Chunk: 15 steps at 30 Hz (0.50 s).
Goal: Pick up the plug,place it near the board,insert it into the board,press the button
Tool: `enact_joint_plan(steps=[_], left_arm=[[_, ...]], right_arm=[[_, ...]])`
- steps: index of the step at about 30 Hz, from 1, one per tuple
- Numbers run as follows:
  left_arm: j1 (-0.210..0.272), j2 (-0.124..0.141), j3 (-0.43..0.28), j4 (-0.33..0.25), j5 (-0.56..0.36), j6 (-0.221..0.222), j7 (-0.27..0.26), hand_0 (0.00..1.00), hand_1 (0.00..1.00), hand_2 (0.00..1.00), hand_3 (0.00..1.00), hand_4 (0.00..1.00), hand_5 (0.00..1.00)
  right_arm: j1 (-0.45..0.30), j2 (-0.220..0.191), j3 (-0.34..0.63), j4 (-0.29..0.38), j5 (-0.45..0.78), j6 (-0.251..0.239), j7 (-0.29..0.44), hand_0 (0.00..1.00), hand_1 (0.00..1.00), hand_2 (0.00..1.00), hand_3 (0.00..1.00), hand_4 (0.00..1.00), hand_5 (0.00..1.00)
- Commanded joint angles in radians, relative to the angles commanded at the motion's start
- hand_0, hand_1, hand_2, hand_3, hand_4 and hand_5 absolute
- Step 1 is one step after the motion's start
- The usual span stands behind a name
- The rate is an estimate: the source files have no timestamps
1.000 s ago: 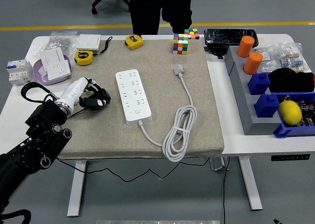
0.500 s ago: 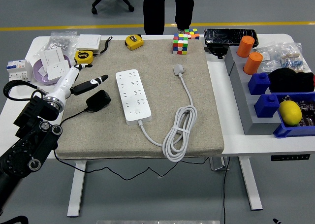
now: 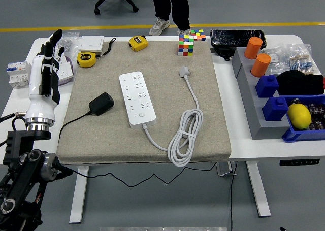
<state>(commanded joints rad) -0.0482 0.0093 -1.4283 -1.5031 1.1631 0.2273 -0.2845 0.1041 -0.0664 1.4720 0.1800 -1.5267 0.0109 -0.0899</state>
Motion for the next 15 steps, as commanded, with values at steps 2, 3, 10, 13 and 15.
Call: enact_joint_plan(steps=[2, 3, 10, 13, 15], left_arm=[[0.020, 0.003, -0.003, 0.006, -0.085, 0.005, 0.019, 0.845, 0.897, 0.871, 0.878, 0.998, 0.967], [0.033, 0.007, -0.005, 0.012, -0.130, 0.017, 0.042, 0.845, 0.897, 0.871, 0.878, 0.998, 0.967], [0.053, 0.031, 0.036, 0.034, -0.069, 0.059, 0.127, 0.284, 0.145, 0.248, 0.890, 0.904, 0.430], [0.065, 0.029, 0.054, 0.038, -0.007, 0.071, 0.148, 0.284, 0.145, 0.248, 0.890, 0.904, 0.430], [0.077, 0.026, 0.070, 0.045, 0.038, 0.077, 0.167, 0.284, 0.145, 0.248, 0.890, 0.904, 0.430]], right_arm=[[0.001, 0.001, -0.002, 0.000, 0.003, -0.001, 0.001, 0.822, 0.733, 0.741, 0.773, 0.998, 0.878], [0.003, 0.001, -0.003, 0.000, 0.005, -0.001, 0.002, 0.822, 0.733, 0.741, 0.773, 0.998, 0.878], [0.006, 0.000, -0.005, 0.000, 0.004, -0.001, 0.001, 0.822, 0.733, 0.740, 0.773, 0.998, 0.879], [0.006, 0.002, -0.004, 0.000, -0.001, -0.001, 0.001, 0.822, 0.733, 0.740, 0.773, 0.998, 0.879], [0.005, 0.002, -0.006, 0.000, -0.004, 0.000, 0.002, 0.822, 0.733, 0.740, 0.773, 0.998, 0.879]])
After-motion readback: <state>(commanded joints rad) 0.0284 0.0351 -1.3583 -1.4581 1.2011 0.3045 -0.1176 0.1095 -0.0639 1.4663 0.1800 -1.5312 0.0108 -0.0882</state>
